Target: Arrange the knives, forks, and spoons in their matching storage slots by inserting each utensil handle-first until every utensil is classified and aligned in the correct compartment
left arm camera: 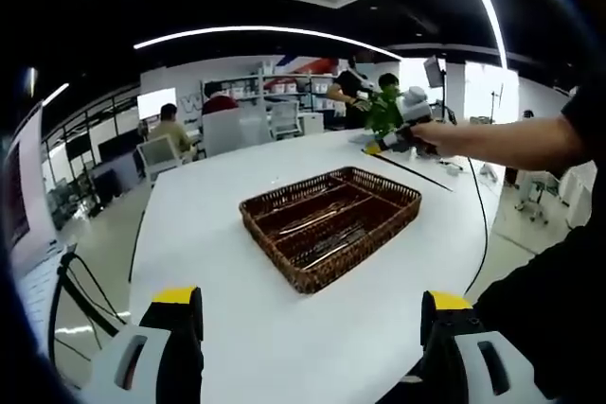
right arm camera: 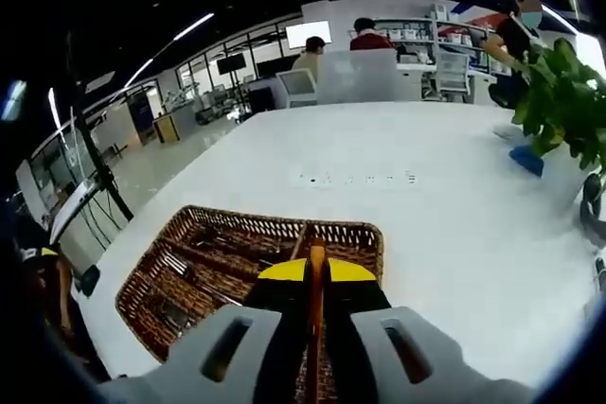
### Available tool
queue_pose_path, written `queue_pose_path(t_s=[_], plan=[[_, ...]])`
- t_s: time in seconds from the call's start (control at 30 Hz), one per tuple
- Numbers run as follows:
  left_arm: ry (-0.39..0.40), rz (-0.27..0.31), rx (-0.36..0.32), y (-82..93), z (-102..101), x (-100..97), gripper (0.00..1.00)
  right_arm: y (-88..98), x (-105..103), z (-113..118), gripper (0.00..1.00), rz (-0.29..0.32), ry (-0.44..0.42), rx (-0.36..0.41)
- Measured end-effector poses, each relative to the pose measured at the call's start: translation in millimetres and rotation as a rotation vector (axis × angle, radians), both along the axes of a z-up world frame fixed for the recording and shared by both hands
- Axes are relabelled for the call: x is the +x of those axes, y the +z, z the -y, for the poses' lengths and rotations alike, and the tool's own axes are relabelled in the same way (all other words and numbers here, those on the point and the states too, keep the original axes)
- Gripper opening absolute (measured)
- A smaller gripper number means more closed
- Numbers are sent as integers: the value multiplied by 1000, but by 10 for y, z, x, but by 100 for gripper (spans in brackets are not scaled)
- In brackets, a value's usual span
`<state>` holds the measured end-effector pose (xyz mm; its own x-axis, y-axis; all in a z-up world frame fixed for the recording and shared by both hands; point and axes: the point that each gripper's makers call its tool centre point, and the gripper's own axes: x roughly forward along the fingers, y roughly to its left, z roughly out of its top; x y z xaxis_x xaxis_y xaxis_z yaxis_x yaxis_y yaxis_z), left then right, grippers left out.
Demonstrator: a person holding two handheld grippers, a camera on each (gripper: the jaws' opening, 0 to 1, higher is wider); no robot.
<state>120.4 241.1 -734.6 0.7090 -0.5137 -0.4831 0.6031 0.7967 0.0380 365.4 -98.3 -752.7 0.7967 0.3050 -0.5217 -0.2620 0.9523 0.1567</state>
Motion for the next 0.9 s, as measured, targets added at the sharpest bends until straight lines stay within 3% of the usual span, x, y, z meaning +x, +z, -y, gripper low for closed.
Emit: queue_pose_path(t_s=[0.23,0.53,0.9], plan=[[-2,-17,-2,-77,-4,-18,100,28,247,-95,2,8,11,-15],[1,-33,0,-138,-12,-39,100,42,556,-56,2,13,0,-45],[14,-47,-3,-181,-20,-25,100,65,753,-38,2,25,-38,7]])
